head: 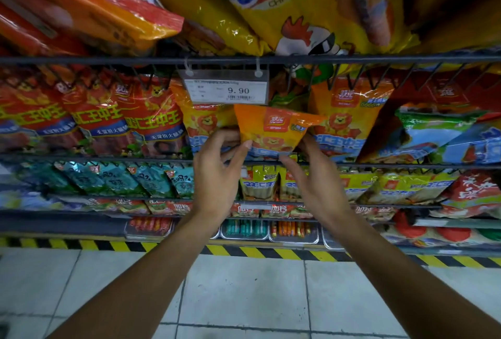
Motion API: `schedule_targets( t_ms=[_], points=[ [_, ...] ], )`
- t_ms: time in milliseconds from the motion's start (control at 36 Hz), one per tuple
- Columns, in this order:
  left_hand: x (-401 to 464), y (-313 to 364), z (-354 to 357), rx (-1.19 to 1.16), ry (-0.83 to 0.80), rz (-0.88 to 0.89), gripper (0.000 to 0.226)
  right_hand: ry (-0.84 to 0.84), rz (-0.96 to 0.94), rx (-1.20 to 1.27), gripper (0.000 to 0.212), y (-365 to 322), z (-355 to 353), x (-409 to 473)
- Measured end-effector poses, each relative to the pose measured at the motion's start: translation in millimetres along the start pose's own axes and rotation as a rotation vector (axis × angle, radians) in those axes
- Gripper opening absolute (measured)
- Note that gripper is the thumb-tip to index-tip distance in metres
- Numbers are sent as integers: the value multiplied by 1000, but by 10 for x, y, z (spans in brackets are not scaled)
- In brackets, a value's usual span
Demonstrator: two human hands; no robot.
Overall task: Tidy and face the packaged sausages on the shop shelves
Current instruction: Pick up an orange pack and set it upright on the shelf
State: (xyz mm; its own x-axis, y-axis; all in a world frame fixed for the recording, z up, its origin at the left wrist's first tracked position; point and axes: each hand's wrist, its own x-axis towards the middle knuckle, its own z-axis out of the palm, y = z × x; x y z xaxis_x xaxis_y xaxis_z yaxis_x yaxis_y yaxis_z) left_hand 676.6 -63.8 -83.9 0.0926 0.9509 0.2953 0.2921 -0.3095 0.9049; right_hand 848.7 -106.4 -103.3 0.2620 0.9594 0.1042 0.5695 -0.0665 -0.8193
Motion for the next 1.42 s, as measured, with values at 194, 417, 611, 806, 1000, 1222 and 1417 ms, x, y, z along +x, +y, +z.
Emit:
schedule_targets(
  t_ms=[194, 417, 611, 806, 1000, 1222, 1417],
  points=[
    [-4, 88, 15, -43, -8, 17, 13, 102, -18, 105, 40, 48, 42, 13],
    [33, 60, -1, -37, 35, 22, 7, 214, -105, 37, 52, 50, 95, 64],
    [90, -104, 19, 76, -19, -8, 15, 137, -144, -186, 58, 77, 67, 108],
    [57, -93, 57, 110, 118, 87, 21, 155, -27, -28, 39, 9, 22, 158],
    [-143, -275, -8, 522, -188, 464, 53, 397, -76, 212, 40, -23, 154, -198],
    [-89, -399, 45, 905, -274, 422, 70, 98, -349, -240, 68, 57, 176, -181],
    [-101, -332, 35, 931, -301, 391, 78, 5, -331, -229, 73, 89, -6, -203]
  ],
)
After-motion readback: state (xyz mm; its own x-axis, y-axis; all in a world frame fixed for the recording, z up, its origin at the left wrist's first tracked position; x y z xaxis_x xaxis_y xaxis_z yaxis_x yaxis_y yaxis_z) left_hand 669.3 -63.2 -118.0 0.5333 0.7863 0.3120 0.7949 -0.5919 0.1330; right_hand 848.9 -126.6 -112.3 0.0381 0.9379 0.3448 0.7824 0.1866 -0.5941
